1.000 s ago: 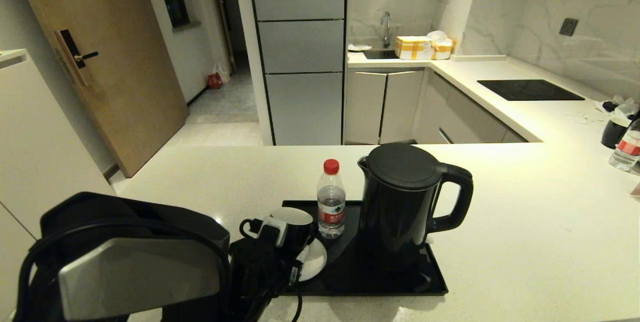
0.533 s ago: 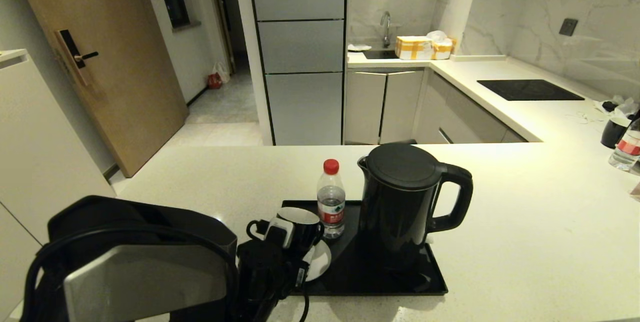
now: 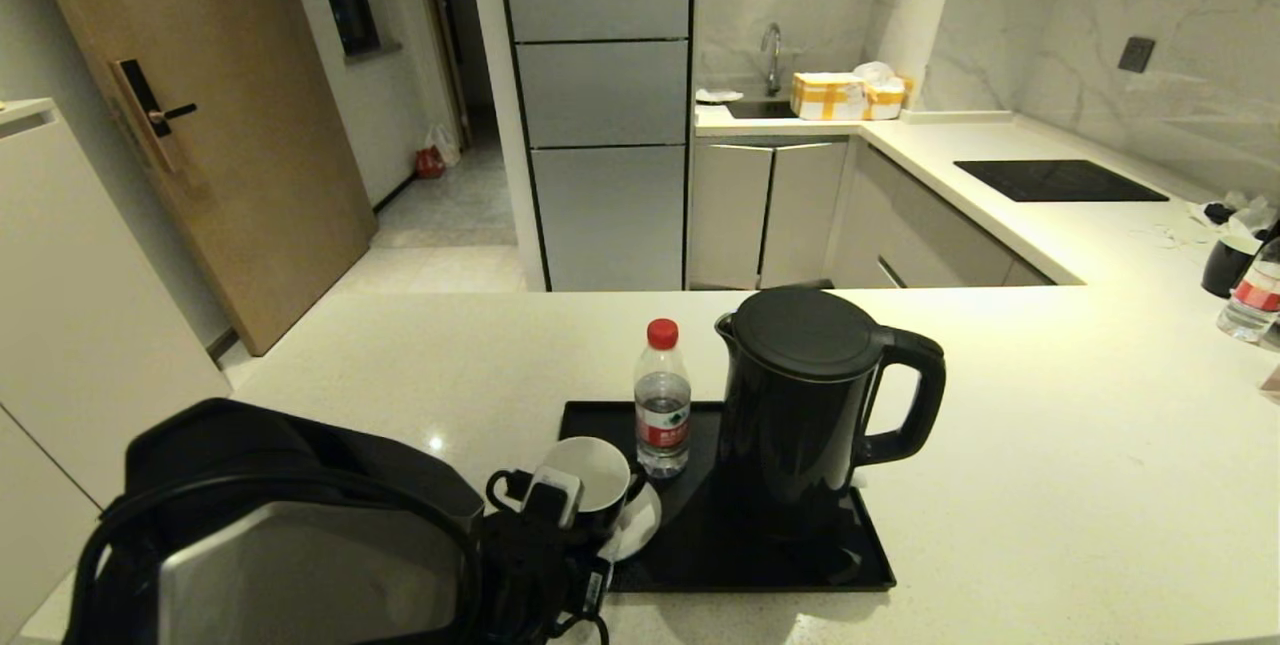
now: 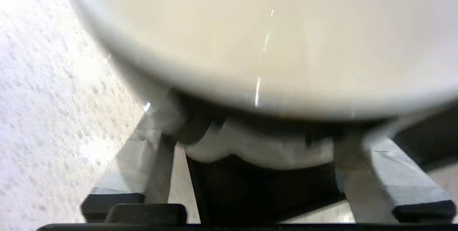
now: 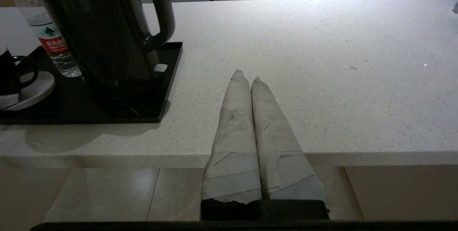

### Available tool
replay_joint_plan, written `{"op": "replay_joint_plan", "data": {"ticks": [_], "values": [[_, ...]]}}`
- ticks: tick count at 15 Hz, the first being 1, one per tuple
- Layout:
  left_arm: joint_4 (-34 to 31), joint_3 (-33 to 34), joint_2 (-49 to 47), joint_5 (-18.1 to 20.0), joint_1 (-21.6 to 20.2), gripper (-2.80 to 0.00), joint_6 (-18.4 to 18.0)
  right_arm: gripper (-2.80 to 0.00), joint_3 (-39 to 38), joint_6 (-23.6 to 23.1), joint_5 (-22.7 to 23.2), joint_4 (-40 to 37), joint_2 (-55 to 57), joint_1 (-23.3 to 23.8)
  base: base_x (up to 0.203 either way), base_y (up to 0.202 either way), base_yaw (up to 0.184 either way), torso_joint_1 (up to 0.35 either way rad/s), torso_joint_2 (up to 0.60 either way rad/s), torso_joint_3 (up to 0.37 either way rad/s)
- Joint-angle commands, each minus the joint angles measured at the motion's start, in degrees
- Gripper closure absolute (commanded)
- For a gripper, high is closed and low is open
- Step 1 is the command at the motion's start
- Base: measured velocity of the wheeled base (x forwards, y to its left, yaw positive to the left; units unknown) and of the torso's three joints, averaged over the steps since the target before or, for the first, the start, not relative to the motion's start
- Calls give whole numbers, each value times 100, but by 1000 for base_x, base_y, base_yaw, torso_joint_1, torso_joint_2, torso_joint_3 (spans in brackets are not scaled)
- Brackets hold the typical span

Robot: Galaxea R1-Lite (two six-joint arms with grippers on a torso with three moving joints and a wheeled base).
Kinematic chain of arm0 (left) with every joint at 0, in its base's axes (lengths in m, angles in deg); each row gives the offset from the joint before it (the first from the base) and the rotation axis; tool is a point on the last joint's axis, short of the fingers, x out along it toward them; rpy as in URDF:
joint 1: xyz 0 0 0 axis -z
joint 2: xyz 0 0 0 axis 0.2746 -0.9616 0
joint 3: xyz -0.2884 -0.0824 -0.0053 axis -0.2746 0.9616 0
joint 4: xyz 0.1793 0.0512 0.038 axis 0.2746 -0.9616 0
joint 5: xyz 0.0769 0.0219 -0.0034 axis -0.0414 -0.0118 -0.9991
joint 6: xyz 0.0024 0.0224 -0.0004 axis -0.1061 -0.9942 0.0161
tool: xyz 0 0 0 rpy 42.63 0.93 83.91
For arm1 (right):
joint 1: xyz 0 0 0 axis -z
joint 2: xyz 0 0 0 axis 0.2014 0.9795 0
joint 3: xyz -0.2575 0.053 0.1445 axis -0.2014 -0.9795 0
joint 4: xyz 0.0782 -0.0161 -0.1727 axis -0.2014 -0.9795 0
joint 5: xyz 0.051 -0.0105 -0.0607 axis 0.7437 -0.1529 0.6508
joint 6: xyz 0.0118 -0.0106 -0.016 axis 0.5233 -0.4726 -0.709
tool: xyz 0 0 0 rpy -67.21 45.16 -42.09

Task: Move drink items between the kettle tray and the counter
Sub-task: Return the tea cup to its original position

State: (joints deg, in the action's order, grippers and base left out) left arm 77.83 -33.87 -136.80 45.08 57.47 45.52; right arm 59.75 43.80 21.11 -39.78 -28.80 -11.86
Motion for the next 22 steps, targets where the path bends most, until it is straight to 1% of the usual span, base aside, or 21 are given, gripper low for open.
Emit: {"op": "replay_joint_plan", "data": {"ticks": [1,5,11,19,22], "values": [[46,204,-52,-18,40,0,91,0,-9,-2,2,1,9,-2,0,0,0,0,0,0],[46,211,-151,37,145,0,115,0,-9,-2,2,1,9,-2,0,0,0,0,0,0],[46,229,-282,2,250,0,115,0,-9,-2,2,1,9,-2,0,0,0,0,0,0],[46,211,-282,19,242,0,124,0,-9,-2,2,1,9,-2,0,0,0,0,0,0],[46,194,-247,28,242,0,205,0,-9,-2,2,1,9,-2,0,0,0,0,0,0]]}}
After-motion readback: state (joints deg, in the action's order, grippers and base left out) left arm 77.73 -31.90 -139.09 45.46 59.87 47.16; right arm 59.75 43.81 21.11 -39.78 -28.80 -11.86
